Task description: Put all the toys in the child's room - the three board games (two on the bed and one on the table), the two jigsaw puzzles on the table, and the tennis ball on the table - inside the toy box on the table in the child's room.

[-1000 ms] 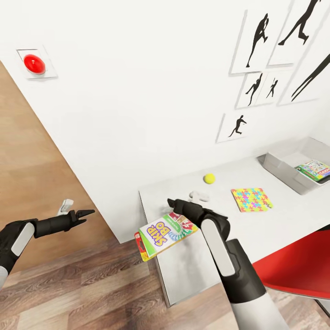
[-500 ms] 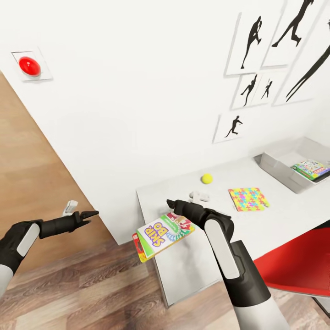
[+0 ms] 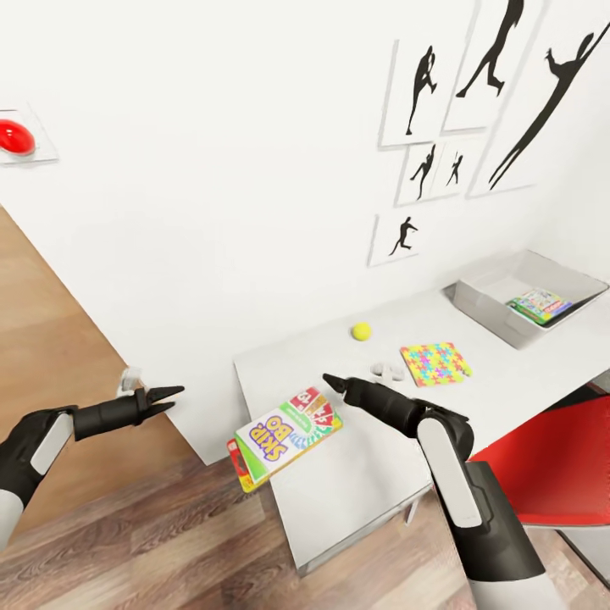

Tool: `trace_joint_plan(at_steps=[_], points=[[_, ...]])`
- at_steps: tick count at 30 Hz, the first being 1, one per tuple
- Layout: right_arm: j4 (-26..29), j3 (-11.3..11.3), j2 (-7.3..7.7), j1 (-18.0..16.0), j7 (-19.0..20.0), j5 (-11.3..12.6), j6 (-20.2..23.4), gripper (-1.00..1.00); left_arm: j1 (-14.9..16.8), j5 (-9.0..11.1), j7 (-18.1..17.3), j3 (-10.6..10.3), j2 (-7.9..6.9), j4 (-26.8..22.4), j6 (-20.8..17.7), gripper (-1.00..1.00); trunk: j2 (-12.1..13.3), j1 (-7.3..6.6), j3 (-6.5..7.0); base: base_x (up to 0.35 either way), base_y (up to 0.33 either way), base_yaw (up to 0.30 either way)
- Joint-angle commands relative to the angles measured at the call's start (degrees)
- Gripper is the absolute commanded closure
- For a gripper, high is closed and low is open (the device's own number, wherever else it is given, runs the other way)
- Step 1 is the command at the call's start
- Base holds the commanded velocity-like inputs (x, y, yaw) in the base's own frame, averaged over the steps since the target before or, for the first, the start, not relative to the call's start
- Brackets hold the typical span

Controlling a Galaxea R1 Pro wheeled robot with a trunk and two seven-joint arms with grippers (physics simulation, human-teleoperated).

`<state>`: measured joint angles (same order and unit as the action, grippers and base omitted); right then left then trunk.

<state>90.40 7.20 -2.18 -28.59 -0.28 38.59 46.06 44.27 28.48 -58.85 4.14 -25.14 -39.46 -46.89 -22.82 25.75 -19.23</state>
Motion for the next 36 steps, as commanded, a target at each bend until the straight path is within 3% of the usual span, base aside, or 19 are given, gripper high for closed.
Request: trace_joint_plan(at_steps=[1, 4, 10, 18, 29, 36], points=[[0.0, -0.7, 0.12, 0.3, 2.3, 0.0, 0.2, -1.00, 0.0, 0.1, -0.9, 0.0, -0.07, 0.0, -0.3, -1.00, -0.1, 0.04, -0.02, 0.000, 0.000, -0.159], [0.0, -2.4, 0.52, 1.4, 10.0, 0.0, 0.0, -1.00, -0.1, 0.0, -3.0, 0.0, -0.25, 0.0, -0.3, -1.00, -0.1, 0.04, 0.22, 0.000, 0.000, -0.155], [0.0, -3.3, 0.77, 2.1, 16.6, 0.0, 0.3, -1.00, -0.3, 0.0, -4.2, 0.0, -0.39, 0.0, -0.3, -1.00, -0.1, 0.04, 0.69, 0.000, 0.000, -0.152], [0.0, -3.3, 0.36, 2.3, 18.3, 0.0, 0.3, -1.00, -0.4, 0.0, -4.5, 0.0, -0.43, 0.0, -0.3, -1.00, -0.1, 0.04, 1.30, 0.001, 0.001, -0.134], [0.0, -3.1, 0.07, 2.3, 18.4, -0.1, -0.2, -1.00, -0.4, 0.0, -4.5, 0.0, -0.36, 0.0, -0.2, -1.00, -0.1, 0.04, 1.93, 0.116, 0.059, 0.018], [0.0, -3.1, 0.07, 2.3, 18.2, -0.1, -0.2, -1.00, -0.4, 0.1, -4.5, 0.0, -0.23, 0.0, -0.2, -1.00, -0.1, 0.04, 2.07, 0.033, -0.192, 0.042]])
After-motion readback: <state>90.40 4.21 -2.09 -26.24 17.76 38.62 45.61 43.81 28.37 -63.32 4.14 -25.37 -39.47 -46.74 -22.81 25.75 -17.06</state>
